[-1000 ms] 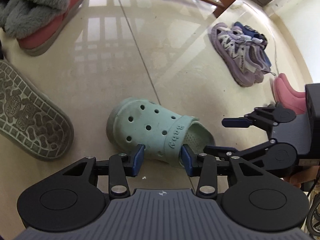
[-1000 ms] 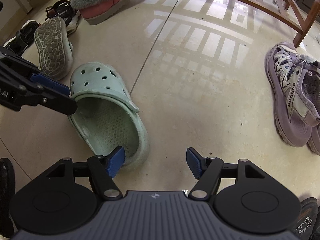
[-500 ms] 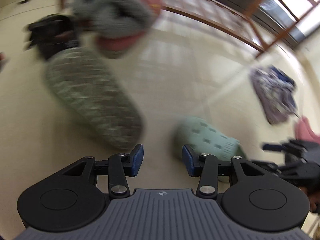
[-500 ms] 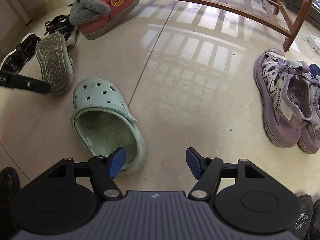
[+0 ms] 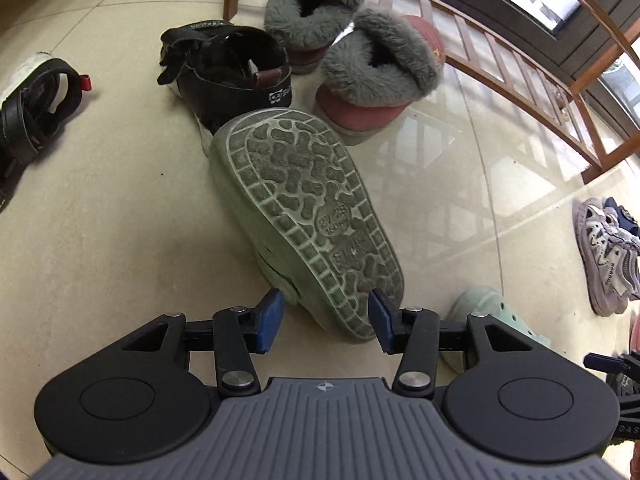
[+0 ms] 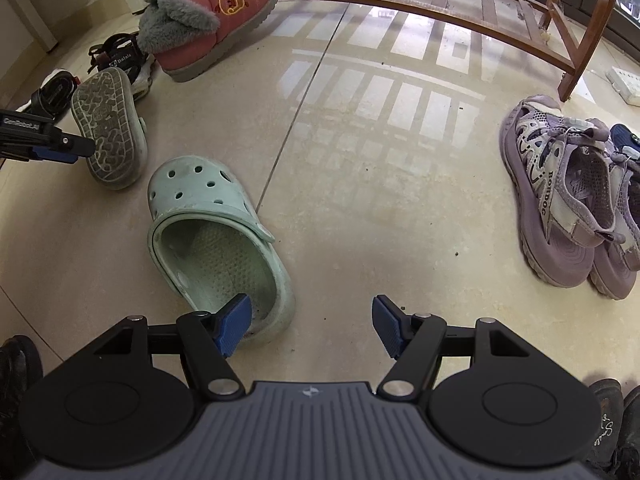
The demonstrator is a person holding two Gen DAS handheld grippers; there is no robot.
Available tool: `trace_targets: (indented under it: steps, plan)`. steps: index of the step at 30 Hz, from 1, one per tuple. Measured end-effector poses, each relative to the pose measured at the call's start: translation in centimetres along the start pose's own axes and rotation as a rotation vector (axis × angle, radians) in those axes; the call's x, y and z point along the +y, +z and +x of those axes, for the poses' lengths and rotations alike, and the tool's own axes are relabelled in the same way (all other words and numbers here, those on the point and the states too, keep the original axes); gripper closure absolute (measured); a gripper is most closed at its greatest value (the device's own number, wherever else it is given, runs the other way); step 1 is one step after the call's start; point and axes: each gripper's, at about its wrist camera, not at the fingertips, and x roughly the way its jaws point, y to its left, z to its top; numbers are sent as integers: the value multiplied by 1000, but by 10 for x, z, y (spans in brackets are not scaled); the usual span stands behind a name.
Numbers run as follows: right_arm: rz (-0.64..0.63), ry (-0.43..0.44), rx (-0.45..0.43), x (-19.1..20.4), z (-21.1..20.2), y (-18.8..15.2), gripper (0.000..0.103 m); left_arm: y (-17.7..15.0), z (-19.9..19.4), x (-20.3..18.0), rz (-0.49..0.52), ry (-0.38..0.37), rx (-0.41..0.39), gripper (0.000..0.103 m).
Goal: Organize scattered shoes
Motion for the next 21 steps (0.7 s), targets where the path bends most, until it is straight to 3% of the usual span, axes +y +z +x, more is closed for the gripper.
trace_targets:
  steps: [13, 21]
  plan:
    - [0, 1, -8, 1, -4, 1, 30, 20, 4, -20, 43, -45, -51, 52]
    - [4, 3, -19, -1, -3, 2, 30, 28, 0, -38, 102, -160, -87, 51]
